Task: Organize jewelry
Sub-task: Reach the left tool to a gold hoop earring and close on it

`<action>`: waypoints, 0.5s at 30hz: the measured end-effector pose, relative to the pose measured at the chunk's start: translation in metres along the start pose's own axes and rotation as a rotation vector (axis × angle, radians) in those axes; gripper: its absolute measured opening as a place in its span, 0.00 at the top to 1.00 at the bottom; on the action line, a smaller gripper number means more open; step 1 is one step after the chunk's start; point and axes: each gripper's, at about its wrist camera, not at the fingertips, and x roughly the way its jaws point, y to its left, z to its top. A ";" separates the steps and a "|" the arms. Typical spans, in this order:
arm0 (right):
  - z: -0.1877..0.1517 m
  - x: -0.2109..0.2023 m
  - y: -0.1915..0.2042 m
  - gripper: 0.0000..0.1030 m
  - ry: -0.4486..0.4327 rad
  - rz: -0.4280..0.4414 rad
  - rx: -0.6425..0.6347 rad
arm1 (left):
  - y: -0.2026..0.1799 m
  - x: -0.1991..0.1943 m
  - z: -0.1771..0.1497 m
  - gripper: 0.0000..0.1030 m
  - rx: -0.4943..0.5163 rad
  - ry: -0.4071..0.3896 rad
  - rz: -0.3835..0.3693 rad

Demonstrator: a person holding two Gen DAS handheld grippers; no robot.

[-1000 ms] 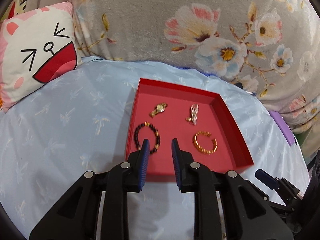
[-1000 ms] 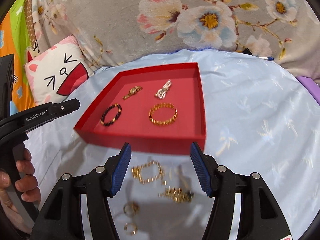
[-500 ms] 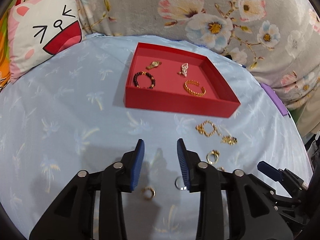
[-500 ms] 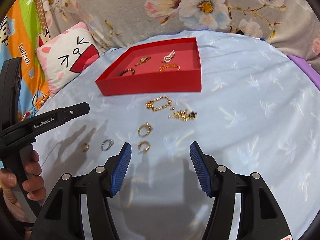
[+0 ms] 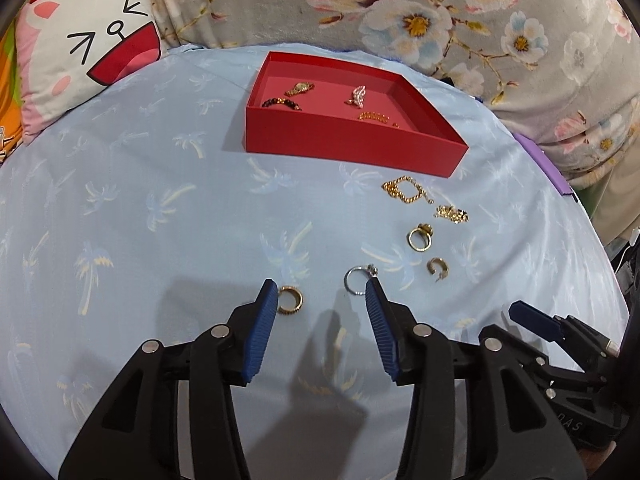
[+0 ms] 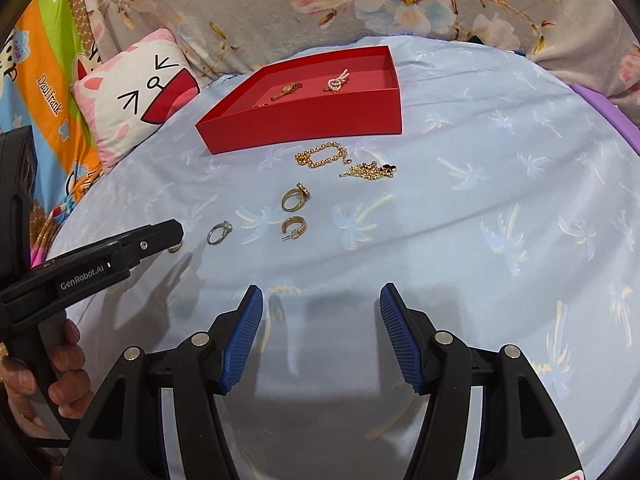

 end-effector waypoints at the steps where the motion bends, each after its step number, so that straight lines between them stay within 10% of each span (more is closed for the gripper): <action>1: 0.000 0.000 0.000 0.42 -0.001 -0.006 -0.002 | 0.000 0.001 -0.001 0.57 0.000 0.003 0.003; 15: 0.006 0.005 -0.009 0.42 -0.005 -0.019 0.006 | 0.013 0.006 -0.011 0.57 0.007 0.006 0.044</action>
